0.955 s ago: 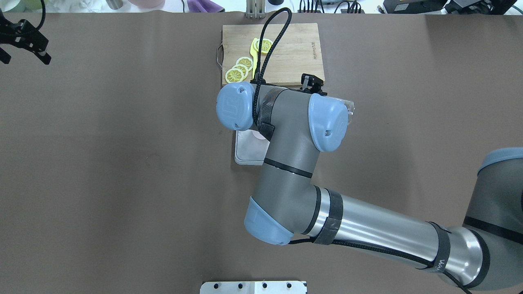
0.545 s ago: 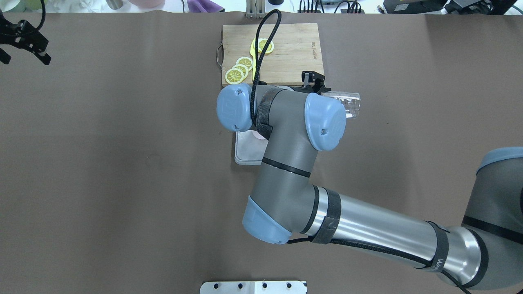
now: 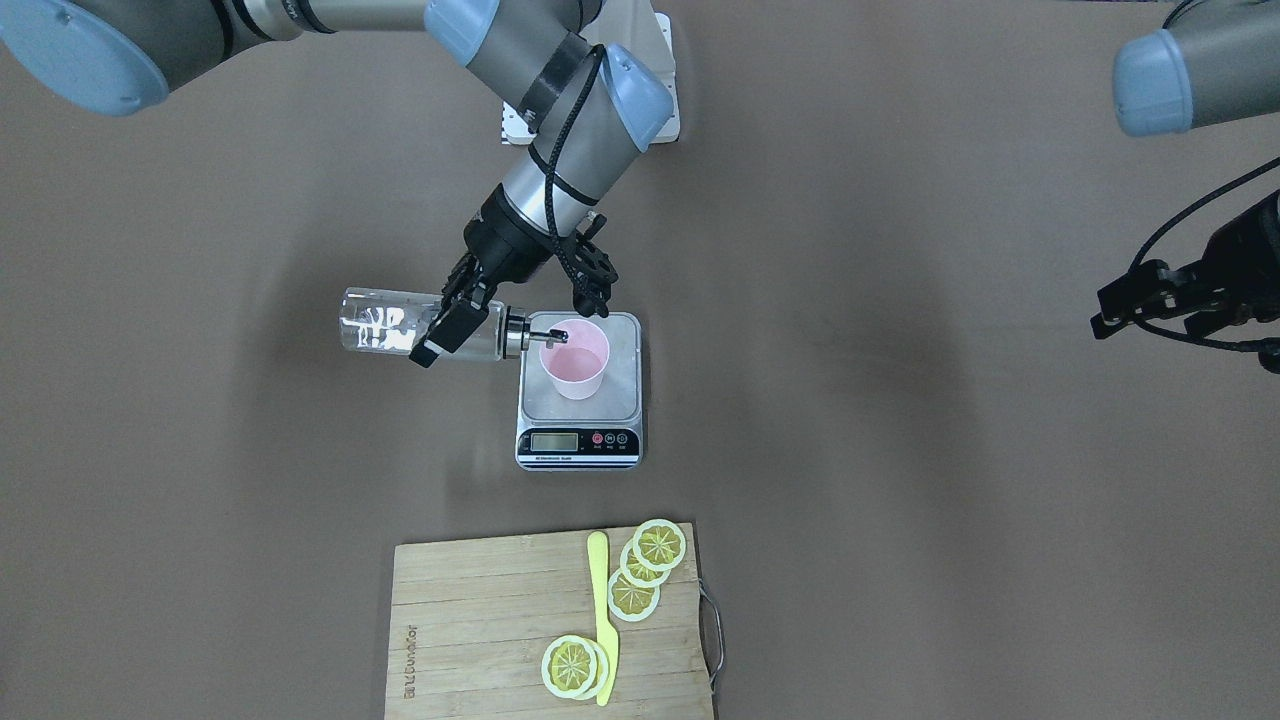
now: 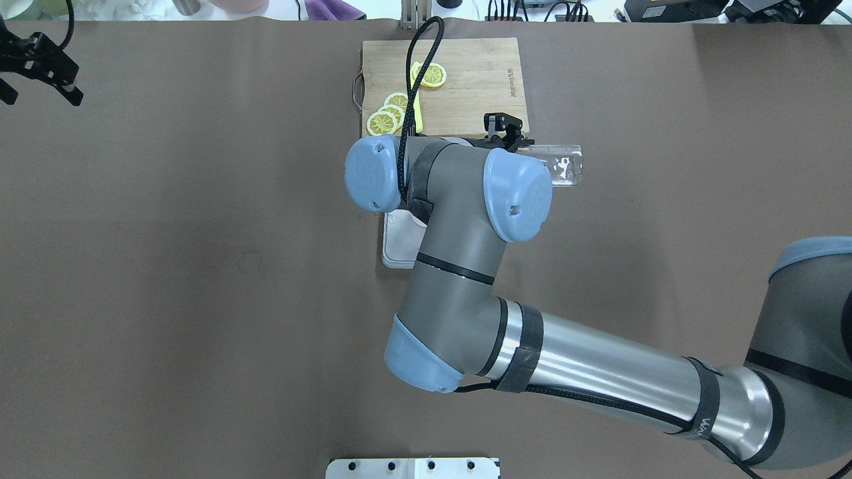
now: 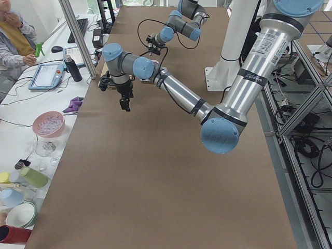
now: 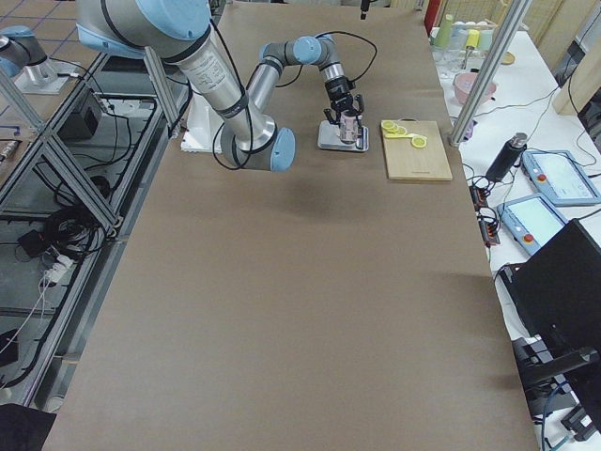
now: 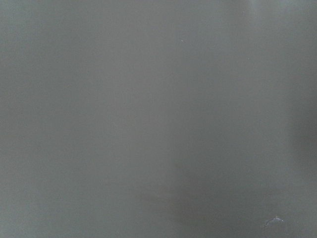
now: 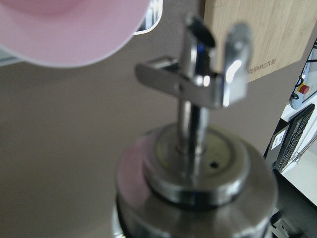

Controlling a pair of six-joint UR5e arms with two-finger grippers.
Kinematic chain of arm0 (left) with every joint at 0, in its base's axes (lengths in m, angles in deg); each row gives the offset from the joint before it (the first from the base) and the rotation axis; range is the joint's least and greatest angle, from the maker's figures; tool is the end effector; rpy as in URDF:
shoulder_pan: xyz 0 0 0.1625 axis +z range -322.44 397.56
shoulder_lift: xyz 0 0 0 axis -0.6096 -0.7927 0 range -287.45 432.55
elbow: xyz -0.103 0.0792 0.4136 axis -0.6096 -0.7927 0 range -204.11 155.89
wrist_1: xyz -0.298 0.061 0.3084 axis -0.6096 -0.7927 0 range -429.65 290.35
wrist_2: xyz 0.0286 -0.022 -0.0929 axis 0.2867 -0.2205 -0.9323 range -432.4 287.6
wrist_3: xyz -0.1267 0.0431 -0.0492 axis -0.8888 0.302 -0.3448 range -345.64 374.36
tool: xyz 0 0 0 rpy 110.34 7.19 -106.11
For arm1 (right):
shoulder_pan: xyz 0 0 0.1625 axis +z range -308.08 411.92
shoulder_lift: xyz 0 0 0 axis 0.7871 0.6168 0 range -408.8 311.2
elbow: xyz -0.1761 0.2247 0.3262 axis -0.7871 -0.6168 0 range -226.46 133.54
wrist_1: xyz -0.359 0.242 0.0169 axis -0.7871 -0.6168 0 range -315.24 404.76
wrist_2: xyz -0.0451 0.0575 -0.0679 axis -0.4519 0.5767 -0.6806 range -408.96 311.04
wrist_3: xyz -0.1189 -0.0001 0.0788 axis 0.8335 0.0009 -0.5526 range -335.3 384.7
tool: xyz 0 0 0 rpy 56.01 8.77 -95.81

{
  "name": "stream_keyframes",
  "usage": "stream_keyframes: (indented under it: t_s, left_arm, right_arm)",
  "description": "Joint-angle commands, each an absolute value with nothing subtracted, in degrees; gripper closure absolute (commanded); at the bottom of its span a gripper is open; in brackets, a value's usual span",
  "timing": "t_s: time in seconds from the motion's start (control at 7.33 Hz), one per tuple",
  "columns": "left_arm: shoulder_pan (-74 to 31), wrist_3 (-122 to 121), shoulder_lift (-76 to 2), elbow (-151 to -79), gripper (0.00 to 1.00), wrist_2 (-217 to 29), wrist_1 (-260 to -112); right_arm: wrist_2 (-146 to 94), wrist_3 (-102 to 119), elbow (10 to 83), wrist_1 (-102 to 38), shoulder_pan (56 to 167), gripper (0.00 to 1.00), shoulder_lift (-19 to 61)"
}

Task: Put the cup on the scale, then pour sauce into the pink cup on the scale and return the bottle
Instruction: 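Tilt the bottle with the right gripper to pour into the cup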

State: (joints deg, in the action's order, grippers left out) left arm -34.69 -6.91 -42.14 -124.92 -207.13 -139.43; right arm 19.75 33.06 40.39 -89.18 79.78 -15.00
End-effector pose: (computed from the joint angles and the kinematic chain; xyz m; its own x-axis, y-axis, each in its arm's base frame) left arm 0.1635 -0.6192 0.3885 0.6844 0.0333 -0.7283 -0.0491 0.9988 -0.0005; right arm -0.5567 -0.5037 0.1897 0.3543 -0.8555 -0.3777 0.9343 0.3408 0.1045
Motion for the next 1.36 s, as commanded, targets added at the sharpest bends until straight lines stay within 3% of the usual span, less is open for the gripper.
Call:
stream_keyframes:
  t_s: [0.0,0.55,0.82,1.23]
  left_arm:
    - [-34.69,-6.91,-42.14,-125.01,0.02,-207.13,-139.43]
    - [-34.78,-6.91,-42.14,-125.19,0.02,-207.13,-139.43]
    - [-34.78,-6.91,-42.32,-125.19,0.02,-207.13,-139.34]
    - [-34.78,-6.91,-42.49,-125.36,0.02,-207.13,-139.34]
  right_arm:
    - [18.02,36.11,38.97,-91.64,79.78,1.00,-15.93]
    - [18.28,34.83,40.46,-92.00,79.87,1.00,-16.02]
    - [19.68,28.07,52.09,-90.60,80.13,1.00,-8.51]
    - [27.20,22.45,64.68,-77.64,82.75,1.00,3.62]
